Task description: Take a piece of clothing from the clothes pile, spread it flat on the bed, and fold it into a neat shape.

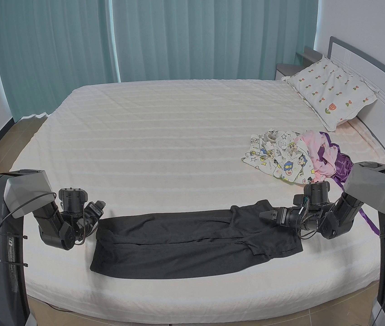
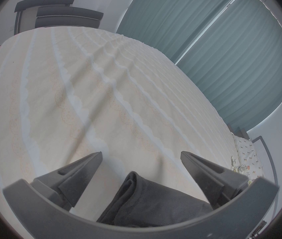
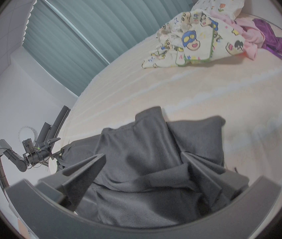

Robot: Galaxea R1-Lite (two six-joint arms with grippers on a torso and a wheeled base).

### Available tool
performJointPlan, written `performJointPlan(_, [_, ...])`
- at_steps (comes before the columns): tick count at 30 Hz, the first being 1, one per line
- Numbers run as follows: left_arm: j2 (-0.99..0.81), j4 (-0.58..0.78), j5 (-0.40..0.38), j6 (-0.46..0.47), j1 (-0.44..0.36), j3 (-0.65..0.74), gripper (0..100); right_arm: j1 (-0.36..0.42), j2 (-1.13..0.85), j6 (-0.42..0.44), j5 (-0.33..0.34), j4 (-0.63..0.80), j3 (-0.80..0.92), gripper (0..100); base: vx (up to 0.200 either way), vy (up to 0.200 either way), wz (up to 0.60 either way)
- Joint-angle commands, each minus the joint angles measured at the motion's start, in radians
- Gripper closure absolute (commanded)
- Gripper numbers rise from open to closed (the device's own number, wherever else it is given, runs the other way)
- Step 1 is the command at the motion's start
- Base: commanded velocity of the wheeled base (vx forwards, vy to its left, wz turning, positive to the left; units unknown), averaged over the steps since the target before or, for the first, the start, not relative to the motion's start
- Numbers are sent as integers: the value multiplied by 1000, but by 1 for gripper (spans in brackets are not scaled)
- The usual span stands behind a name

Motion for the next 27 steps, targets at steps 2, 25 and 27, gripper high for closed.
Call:
performJointPlan(2, [0, 0, 0, 0, 0, -2, 0, 5, 2, 0, 4, 26, -11, 100, 0, 0, 0])
performJointPlan(25, [-2, 0, 0, 0, 0, 1, 0, -41, -64, 5, -24, 14, 87, 100, 0, 0, 0])
performJointPlan(27, [-2, 0, 0, 0, 0, 1, 0, -45, -73, 17, -22, 22, 93, 100, 0, 0, 0])
